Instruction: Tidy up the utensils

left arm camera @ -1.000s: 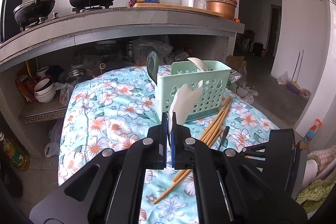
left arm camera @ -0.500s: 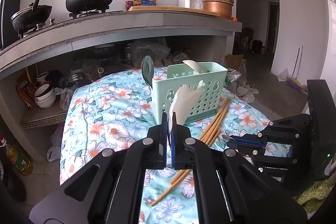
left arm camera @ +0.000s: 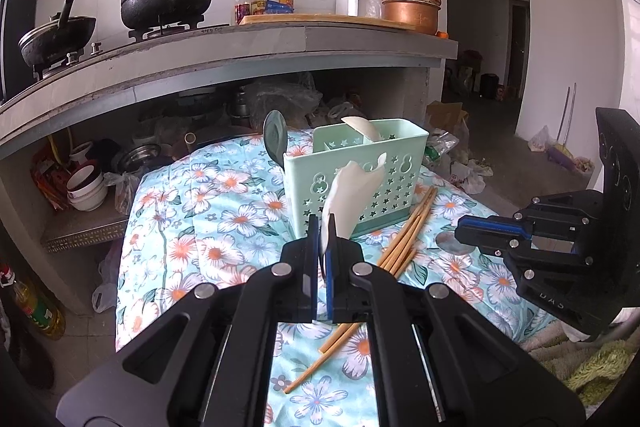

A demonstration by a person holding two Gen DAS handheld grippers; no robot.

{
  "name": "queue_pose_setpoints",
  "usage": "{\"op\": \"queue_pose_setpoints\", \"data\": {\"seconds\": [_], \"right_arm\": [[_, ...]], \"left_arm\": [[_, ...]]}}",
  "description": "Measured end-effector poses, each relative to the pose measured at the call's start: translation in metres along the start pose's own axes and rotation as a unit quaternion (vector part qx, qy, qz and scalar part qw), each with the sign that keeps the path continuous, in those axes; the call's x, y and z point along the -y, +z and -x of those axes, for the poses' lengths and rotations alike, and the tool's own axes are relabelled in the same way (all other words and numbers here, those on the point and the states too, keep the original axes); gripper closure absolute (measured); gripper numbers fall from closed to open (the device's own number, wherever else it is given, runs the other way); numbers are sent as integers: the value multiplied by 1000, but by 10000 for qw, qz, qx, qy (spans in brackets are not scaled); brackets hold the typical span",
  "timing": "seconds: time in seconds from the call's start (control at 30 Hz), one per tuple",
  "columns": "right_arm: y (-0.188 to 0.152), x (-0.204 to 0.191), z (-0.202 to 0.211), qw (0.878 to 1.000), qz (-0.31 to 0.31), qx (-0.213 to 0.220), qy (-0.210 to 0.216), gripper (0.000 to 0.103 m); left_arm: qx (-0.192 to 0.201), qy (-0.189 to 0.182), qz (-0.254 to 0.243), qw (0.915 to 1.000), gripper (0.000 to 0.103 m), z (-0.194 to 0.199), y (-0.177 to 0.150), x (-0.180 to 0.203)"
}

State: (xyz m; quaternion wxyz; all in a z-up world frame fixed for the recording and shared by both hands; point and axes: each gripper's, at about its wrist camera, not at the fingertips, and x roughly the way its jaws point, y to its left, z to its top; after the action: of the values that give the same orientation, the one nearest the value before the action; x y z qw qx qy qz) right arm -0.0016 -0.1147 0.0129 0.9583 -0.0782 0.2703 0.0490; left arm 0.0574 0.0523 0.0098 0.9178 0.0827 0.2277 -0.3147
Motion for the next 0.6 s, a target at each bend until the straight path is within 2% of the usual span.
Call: {"op": "queue_pose_setpoints", "data": {"seconds": [0.33,0.47,0.6], "right_arm": [[8,15,14,9993,-286,237,-70,101],[4,18,12,9992,-356,156,-61,101],[-1,35,9,9976,-690,8,27,101]], "left_arm": [[30,-6,-68,10000,101,1,2,4],[41,-12,-86,10000,101,2,3,5],[23,-1,-82,10000,101,2,3,6]]}}
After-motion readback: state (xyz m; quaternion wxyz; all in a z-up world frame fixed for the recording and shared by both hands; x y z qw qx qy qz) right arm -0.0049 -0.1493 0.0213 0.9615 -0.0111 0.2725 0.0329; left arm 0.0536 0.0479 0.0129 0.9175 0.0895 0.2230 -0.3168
